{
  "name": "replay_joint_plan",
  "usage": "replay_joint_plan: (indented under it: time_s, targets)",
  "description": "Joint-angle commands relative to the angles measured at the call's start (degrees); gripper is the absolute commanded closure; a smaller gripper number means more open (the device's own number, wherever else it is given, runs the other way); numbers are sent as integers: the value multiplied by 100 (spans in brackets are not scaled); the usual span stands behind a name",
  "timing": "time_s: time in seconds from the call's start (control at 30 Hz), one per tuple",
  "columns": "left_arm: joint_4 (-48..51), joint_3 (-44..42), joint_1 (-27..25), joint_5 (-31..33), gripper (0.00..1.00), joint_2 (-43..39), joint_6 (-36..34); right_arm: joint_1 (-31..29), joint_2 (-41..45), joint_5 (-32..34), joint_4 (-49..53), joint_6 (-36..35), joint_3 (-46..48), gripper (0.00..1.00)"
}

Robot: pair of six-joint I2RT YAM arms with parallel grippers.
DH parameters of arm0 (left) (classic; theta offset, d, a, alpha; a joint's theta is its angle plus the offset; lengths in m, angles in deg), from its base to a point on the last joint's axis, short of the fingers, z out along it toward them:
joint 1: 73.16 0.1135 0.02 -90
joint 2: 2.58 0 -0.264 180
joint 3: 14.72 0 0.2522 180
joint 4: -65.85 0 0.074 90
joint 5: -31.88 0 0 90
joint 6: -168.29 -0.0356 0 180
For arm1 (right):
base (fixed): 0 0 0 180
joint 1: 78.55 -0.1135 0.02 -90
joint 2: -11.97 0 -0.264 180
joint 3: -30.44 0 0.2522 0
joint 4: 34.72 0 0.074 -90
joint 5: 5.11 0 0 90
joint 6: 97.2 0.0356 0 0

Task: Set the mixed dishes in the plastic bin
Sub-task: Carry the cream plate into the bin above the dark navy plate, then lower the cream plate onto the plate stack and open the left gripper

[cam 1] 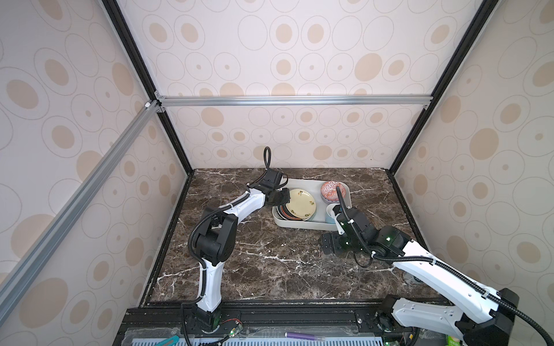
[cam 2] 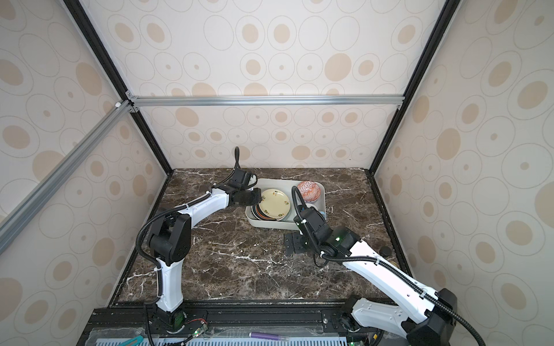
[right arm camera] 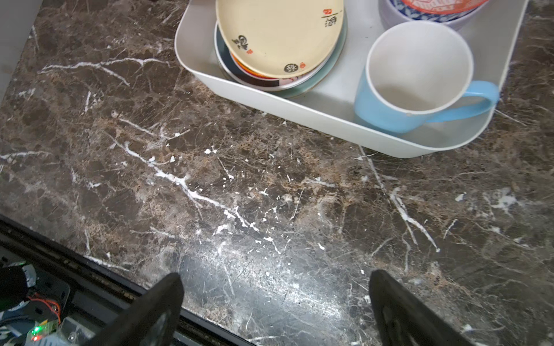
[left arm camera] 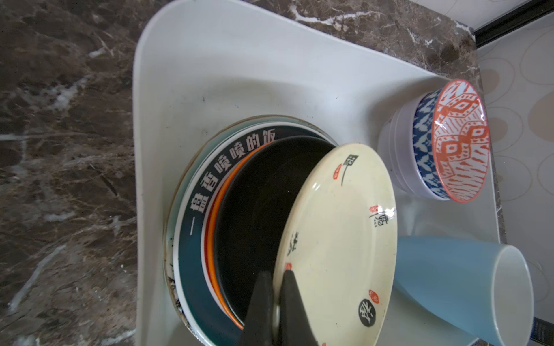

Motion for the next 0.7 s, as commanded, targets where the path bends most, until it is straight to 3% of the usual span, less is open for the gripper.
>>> replay_joint_plan:
  time_s: [0.0, 0.2, 0.67]
  targets:
    - [-32, 360, -43, -36, 100, 124, 31, 218, 13, -71, 61, -135, 79, 0]
    - [31, 529, -55, -60, 100, 355, 5, 525, -147, -189, 71, -304, -5, 0]
    - [188, 354, -59, 310, 96, 166, -102, 592, -190, -363, 14, -369, -27, 0]
